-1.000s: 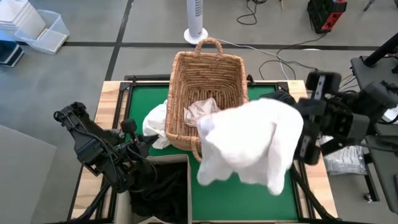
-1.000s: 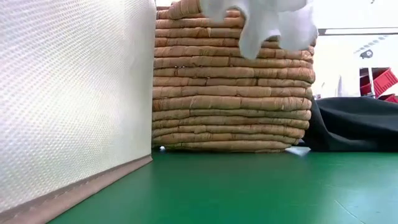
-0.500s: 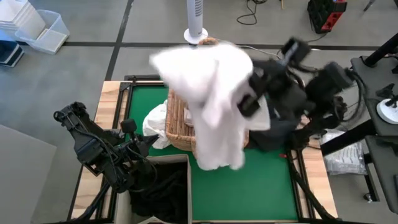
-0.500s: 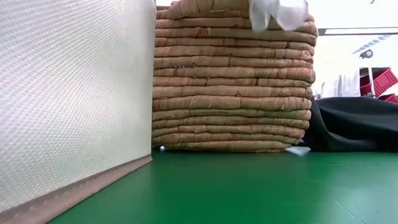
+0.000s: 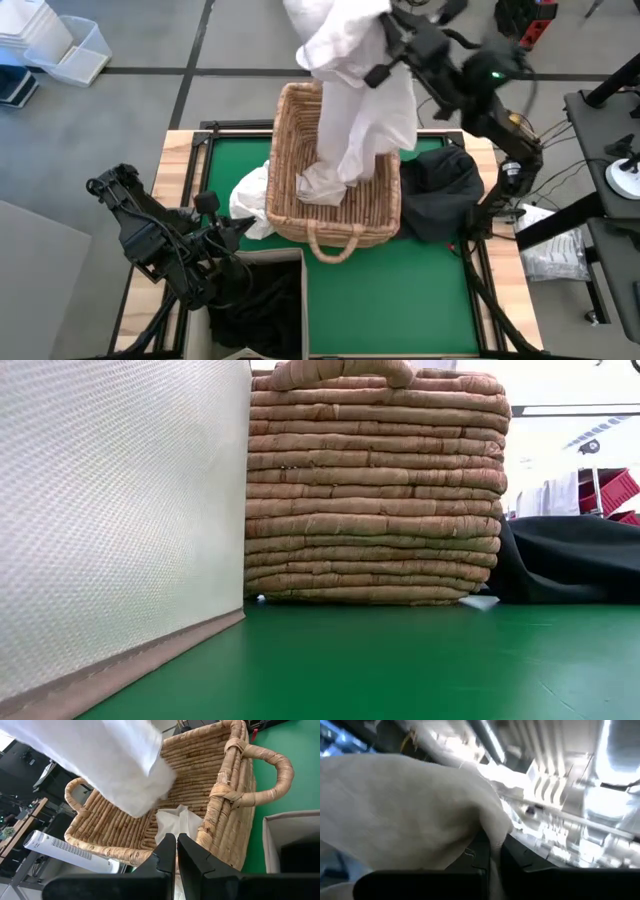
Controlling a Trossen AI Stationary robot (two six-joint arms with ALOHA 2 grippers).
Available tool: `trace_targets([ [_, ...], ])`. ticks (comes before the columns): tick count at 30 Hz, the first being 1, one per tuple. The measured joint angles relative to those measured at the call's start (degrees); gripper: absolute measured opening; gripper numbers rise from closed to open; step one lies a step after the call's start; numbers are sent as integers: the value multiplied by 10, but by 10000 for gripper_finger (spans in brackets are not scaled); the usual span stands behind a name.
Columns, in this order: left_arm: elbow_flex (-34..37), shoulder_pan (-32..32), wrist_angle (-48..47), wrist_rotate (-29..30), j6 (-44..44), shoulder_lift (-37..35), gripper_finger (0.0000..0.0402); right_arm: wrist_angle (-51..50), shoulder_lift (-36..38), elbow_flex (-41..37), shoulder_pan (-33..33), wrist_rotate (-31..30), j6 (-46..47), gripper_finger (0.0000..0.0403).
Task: Sort clothes
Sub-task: Put the bottom white shirt into the brown laundry bin
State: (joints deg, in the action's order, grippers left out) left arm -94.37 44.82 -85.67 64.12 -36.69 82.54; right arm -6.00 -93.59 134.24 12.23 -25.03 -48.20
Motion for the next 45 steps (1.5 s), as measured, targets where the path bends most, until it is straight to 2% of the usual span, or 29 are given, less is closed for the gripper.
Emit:
trace_targets([
  [8, 0, 0, 0, 0, -3, 0, 0, -85, -39, -1, 84, 35, 103, 12],
  [14, 0, 0, 0, -1, -7, 0, 0, -135, -62, -1, 128, 99, 199, 12],
  [22, 0, 0, 0, -5, -16, 0, 0, -174, -80, -1, 168, 218, 320, 12],
  [30, 0, 0, 0, -6, -25, 0, 0, -206, -88, -1, 198, 402, 423, 12],
  [33, 0, 0, 0, -6, -29, 0, 0, -245, -88, -1, 208, 467, 432, 12],
  [36, 0, 0, 0, -6, -29, 0, 0, -298, -88, -1, 217, 503, 431, 12],
  [45, 0, 0, 0, -6, -29, 0, 0, -492, -90, -1, 223, 513, 377, 12],
])
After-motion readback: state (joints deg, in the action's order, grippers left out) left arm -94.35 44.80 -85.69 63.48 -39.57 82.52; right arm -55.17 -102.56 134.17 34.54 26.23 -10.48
